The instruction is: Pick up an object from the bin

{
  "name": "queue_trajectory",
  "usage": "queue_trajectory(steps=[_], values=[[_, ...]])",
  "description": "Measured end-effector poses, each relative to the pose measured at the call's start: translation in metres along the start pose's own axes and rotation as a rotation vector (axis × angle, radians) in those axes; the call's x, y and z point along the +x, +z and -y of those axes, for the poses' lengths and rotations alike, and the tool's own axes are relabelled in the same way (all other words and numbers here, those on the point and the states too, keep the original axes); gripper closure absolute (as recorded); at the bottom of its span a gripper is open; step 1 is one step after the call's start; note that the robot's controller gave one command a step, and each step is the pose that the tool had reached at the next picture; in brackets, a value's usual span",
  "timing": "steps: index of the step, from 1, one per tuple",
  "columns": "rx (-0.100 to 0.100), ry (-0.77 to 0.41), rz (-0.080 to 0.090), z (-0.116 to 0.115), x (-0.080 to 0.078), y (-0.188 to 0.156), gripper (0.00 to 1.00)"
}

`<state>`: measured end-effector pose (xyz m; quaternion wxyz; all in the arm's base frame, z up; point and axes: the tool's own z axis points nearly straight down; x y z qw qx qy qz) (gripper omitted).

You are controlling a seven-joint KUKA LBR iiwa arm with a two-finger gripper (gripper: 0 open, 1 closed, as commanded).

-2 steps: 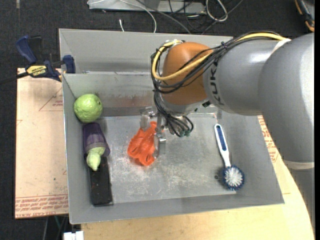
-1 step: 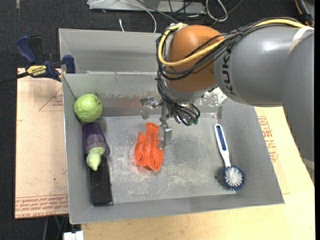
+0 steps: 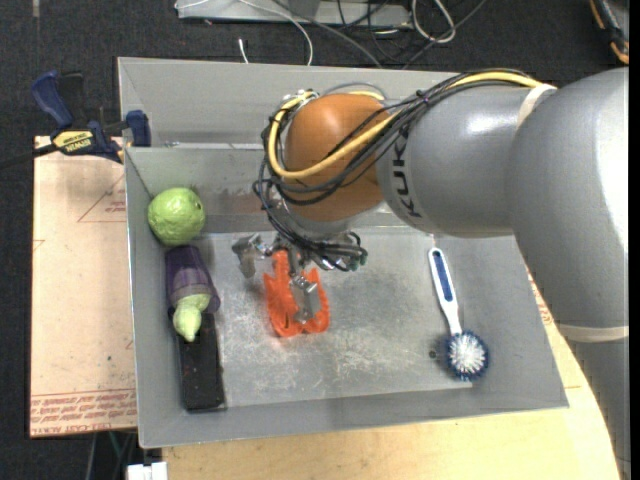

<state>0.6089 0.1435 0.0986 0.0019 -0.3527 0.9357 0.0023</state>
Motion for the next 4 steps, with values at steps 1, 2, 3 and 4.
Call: queue_trajectory(steps=[1, 2, 3, 4], values=[[0.012, -0.04, 0.011, 0.032, 0.03, 0.028, 0.0], [0.007, -0.486, 0.009, -0.014, -0.007, 0.025, 1.0], [0.007, -0.485, 0.009, -0.014, -0.007, 0.025, 1.0], [0.007, -0.484, 0.01, -0.014, -0.007, 0.017, 1.0]])
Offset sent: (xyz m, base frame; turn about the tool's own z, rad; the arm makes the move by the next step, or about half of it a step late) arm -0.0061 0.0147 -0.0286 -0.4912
